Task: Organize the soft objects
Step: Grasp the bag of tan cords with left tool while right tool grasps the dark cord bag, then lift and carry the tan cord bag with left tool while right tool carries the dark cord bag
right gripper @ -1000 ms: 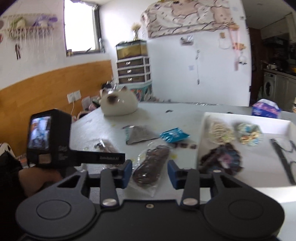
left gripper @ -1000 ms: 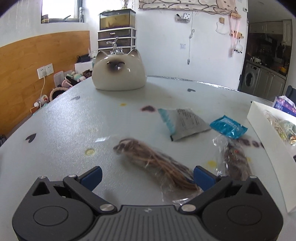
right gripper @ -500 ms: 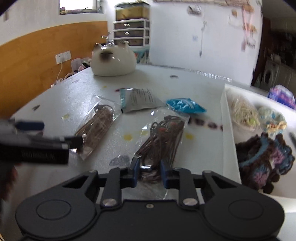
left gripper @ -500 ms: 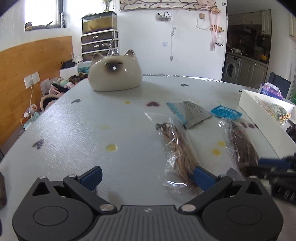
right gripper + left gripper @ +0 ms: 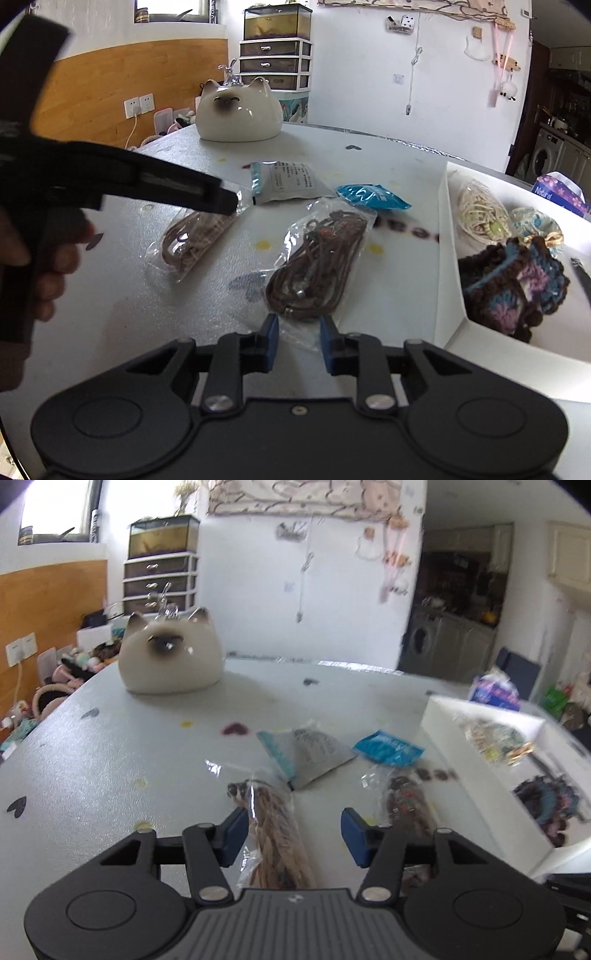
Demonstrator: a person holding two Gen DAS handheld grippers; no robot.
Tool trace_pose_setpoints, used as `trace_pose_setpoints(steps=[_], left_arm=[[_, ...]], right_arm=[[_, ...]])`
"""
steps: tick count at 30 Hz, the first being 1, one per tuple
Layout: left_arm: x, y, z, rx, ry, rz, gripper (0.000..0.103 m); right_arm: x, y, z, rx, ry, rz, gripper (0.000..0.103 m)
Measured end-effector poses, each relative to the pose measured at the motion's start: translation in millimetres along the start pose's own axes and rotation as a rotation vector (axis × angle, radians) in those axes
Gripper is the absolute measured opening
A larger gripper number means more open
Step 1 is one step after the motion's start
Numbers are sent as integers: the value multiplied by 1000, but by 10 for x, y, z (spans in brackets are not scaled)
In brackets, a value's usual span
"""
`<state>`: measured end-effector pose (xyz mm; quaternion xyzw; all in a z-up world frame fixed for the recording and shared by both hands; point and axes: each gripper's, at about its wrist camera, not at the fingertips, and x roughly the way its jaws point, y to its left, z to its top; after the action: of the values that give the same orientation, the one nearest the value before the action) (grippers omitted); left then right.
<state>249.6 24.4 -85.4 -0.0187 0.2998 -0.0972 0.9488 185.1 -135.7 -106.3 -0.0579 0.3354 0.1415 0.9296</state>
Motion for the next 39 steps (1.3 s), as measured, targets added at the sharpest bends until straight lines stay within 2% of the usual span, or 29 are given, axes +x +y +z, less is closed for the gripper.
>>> trace_pose_setpoints(steps=[6, 10, 12, 14, 17, 19, 20, 21, 22, 24, 29, 32, 34, 39], left_arm=[[195, -95, -47, 29, 56, 104, 53], [239, -51, -165, 31, 97, 107, 51], [214, -60, -207, 54, 77, 110, 51], [203, -58, -222, 53, 76, 106, 50], [201, -57, -235, 54, 73, 105, 46], [202, -64, -231, 47, 73, 102, 43], [200, -66, -231, 44, 72, 95, 42], [197, -67, -231, 44, 72, 88, 41], [192, -67, -235, 43, 71, 82, 40], [172, -67, -254, 45, 67, 67, 38], [105, -10, -289, 38, 67, 31, 36], [42, 9, -315, 47, 79, 19, 36], [-4, 16, -338, 56, 85, 11, 36], [-88, 7, -398, 67, 87, 7, 38]], right_arm=[[1, -9, -9, 9, -4, 6, 25], [3, -34, 17, 29, 10, 17, 25], [-15, -29, 78, 25, 29, 11, 26], [-83, -28, 165, 29, -1, 4, 27], [-134, -73, 314, 73, -56, 5, 37], [-97, -137, 423, 133, -65, 19, 49], [-58, -167, 471, 162, -64, 27, 52], [-6, -190, 516, 187, -59, 39, 59], [64, -202, 558, 206, -50, 46, 72], [211, -217, 629, 237, -35, 32, 78], [501, -212, 689, 279, 35, 2, 78], [608, -215, 652, 280, 68, 2, 69], [639, -191, 615, 237, 67, -24, 59], [568, -108, 487, 107, 41, -29, 54]])
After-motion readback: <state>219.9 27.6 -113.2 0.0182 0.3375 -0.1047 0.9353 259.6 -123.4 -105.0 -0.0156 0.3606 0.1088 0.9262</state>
